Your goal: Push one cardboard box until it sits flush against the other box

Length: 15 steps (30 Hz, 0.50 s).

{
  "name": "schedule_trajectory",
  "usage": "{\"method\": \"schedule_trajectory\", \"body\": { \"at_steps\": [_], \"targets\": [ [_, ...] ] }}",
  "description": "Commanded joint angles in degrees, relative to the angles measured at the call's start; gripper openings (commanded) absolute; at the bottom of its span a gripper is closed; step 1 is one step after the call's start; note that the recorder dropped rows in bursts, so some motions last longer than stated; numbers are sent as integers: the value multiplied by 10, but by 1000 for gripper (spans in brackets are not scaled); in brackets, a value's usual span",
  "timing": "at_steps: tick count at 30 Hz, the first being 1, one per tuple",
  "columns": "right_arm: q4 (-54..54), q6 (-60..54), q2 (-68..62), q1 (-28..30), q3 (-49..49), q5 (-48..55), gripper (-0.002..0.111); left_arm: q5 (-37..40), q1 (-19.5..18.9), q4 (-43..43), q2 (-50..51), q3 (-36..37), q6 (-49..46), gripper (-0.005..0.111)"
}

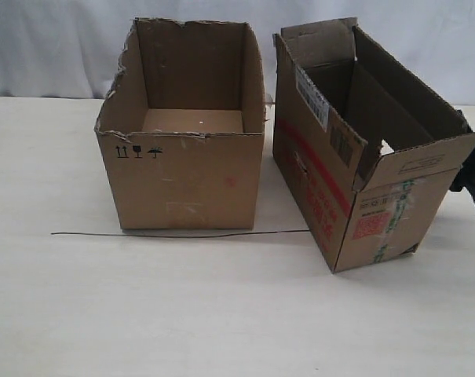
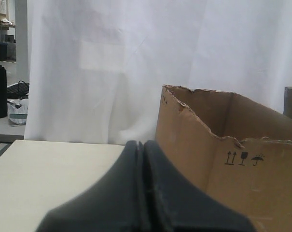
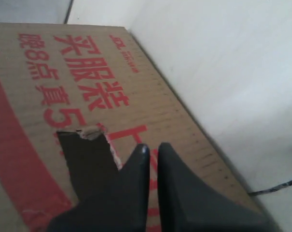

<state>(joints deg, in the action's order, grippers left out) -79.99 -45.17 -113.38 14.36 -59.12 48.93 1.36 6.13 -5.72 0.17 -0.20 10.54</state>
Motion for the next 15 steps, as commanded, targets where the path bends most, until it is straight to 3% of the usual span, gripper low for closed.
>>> {"method": "schedule_trajectory", "body": {
  "at_steps": [1, 15],
  "targets": [
    [-18, -18, 6, 2, 1, 21, 5, -4, 5, 0, -2, 2, 3, 0],
    [-39, -23, 5, -58, -1, -43, 5, -4, 5, -2, -2, 2, 3, 0]
  ]
}}
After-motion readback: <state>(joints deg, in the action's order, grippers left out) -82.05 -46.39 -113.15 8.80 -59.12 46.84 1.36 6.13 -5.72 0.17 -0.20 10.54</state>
